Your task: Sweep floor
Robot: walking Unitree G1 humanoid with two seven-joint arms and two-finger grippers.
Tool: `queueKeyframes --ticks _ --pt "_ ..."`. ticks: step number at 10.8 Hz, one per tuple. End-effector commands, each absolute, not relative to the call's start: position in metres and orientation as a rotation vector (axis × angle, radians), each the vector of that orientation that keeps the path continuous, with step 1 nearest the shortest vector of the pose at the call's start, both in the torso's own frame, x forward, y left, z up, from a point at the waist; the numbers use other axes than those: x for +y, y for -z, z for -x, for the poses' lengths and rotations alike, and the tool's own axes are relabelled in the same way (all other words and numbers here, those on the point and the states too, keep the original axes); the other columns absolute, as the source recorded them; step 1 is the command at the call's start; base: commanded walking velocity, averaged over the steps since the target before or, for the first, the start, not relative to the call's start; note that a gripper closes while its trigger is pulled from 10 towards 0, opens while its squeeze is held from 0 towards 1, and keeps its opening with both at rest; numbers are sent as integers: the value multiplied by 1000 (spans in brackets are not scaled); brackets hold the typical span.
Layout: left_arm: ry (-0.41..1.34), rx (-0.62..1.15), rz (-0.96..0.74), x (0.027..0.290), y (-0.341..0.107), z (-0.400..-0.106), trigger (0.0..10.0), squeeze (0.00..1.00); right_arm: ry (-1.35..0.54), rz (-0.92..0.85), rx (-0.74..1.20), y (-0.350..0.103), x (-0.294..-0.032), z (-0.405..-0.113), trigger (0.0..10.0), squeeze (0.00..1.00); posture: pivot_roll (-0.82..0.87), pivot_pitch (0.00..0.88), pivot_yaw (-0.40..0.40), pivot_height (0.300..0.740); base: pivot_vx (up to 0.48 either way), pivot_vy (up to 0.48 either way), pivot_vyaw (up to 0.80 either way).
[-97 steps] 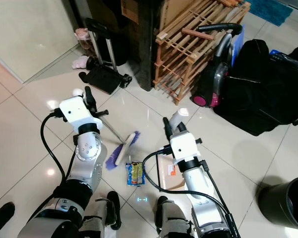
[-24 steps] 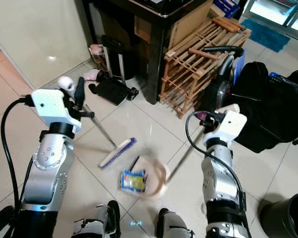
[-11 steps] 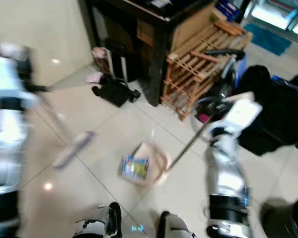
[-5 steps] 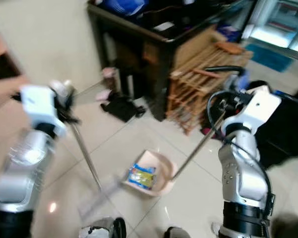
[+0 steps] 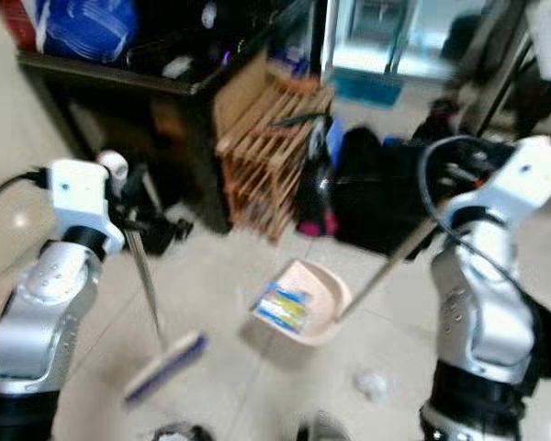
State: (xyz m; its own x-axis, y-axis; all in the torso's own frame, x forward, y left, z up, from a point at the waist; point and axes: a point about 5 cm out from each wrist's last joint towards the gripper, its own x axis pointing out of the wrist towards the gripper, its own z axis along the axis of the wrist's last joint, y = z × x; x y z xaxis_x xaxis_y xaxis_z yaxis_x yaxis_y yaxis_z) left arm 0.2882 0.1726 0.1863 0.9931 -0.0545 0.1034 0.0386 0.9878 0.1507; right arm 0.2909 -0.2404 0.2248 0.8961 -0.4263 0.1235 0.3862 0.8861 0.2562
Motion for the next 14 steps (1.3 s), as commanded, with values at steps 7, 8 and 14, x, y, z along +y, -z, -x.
queueKeyframes --ticks 7,8,14 --pt "30 -114 -171 172 -188 -286 10000 0 402 -209 -213 -251 -236 -295 10000 0 -7 34 29 740 0 0 -800" --pt "50 -126 -174 166 -190 -289 10000 0 404 -172 -196 -253 -236 -297 10000 0 -10 31 27 740 0 270 -800" --pt "83 -131 -212 160 -191 -297 10000 0 328 -78 -168 -259 -221 -302 10000 0 -13 32 31 740 0 416 0"
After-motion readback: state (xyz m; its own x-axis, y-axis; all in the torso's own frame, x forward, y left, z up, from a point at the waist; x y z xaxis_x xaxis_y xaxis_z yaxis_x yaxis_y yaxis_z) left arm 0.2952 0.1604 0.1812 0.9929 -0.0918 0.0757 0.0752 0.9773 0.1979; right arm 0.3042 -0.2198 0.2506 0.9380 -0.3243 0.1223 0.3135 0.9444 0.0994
